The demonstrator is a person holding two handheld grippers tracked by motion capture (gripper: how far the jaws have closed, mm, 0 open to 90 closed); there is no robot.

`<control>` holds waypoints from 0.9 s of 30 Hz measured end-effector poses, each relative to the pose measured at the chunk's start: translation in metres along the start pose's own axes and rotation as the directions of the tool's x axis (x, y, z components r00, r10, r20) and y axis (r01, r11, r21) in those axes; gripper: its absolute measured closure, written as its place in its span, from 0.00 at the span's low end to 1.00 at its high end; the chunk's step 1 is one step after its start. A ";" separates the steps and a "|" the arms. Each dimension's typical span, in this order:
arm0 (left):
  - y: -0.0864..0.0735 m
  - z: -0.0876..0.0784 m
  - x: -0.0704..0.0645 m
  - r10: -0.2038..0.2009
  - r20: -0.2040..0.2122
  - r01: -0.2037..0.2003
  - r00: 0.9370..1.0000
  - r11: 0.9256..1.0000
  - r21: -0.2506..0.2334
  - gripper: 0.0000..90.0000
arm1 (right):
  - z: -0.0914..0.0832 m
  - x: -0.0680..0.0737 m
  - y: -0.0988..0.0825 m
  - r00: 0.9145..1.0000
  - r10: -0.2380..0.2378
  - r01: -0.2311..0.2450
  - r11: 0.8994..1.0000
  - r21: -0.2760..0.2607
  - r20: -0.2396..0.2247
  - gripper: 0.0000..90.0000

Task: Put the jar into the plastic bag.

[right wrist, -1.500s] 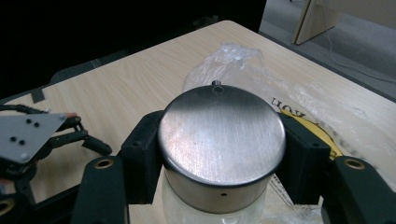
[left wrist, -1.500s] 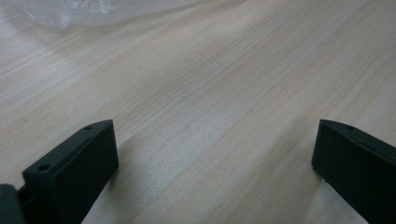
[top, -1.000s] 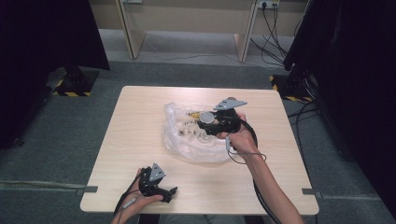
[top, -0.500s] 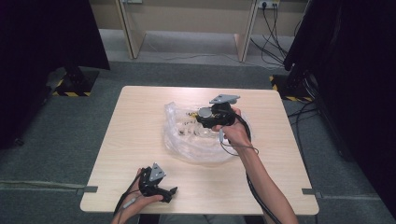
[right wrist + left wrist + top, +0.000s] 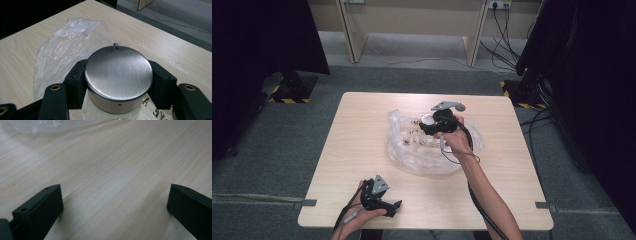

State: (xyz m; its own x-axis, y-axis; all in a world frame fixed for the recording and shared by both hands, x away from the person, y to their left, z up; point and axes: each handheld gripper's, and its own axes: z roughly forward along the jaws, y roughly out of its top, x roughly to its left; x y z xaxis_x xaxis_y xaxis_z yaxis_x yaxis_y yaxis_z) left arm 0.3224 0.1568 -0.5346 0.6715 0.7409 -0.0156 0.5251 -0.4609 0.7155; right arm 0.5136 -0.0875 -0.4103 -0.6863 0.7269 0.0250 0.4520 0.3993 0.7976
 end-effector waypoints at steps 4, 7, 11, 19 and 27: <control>0.000 0.000 0.000 0.000 0.000 0.000 1.000 1.000 0.000 0.00 | 0.007 -0.003 -0.002 1.000 0.007 -0.007 1.000 0.010 0.013 0.45; 0.000 0.000 0.000 0.000 0.000 0.000 1.000 1.000 0.000 0.00 | 0.013 -0.006 -0.005 1.000 0.020 -0.020 1.000 0.014 0.018 0.45; 0.000 0.000 0.000 0.000 0.001 0.000 1.000 1.000 0.000 0.00 | 0.020 -0.008 -0.009 0.999 0.027 -0.028 0.999 0.023 0.026 0.45; 0.000 -0.001 0.001 0.014 -0.008 -0.014 1.000 1.000 -0.004 0.00 | 0.032 -0.012 -0.016 0.998 0.050 -0.051 0.998 0.026 0.036 0.45; 0.000 0.000 0.000 -0.003 0.006 0.003 1.000 1.000 0.001 0.00 | 0.041 -0.013 -0.026 0.998 0.045 -0.046 0.998 0.033 0.041 0.44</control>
State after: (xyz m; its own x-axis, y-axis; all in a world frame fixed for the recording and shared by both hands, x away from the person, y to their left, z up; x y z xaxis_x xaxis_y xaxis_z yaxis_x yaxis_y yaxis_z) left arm 0.3221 0.1572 -0.5348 0.6730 0.7394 -0.0221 0.5277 -0.4589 0.7148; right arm 0.5339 -0.0851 -0.4561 -0.6415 0.7663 0.0358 0.5017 0.3838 0.7752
